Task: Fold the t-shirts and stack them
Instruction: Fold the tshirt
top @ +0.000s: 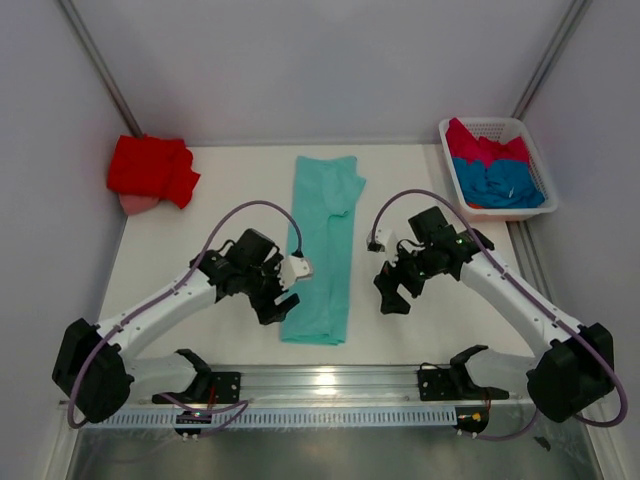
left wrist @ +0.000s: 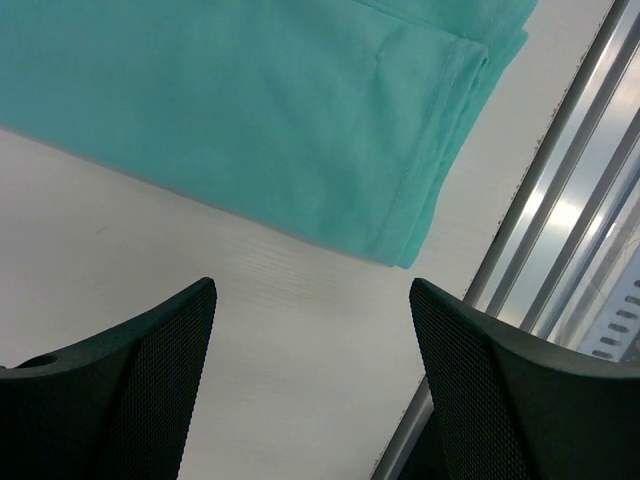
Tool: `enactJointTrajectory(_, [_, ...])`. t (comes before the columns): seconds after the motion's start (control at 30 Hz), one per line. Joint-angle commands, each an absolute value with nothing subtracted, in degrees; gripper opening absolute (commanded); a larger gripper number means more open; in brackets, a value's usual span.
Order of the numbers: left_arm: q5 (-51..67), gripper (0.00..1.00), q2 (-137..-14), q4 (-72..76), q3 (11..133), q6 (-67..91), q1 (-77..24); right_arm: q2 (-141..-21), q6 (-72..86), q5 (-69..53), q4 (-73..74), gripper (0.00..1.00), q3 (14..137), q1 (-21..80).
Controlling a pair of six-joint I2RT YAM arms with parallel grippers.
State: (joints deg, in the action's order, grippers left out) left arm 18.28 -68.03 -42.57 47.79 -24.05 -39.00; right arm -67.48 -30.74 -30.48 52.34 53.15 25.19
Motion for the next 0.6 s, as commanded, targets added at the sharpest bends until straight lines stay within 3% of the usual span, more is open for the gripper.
enactJointTrajectory(0.0, [29.5,0.8,-69.6,-39.4,50.5,-18.2,-33.7,-69.3,-30.6,-45.3,57.4,0.95,56.1,25.7])
enactJointTrajectory(0.37, [51.7,0.78,-82.9,-49.6,62.6,-11.5,-12.3,-70.3,-28.8,-54.4,56.4,0.96,55.0,25.7])
enactJointTrajectory(0.57, [54.1,0.77,-89.6,-51.5,66.4,-8.6,-10.3,-63.7,-17.8,-41.9,42.1,0.97,53.3,25.4])
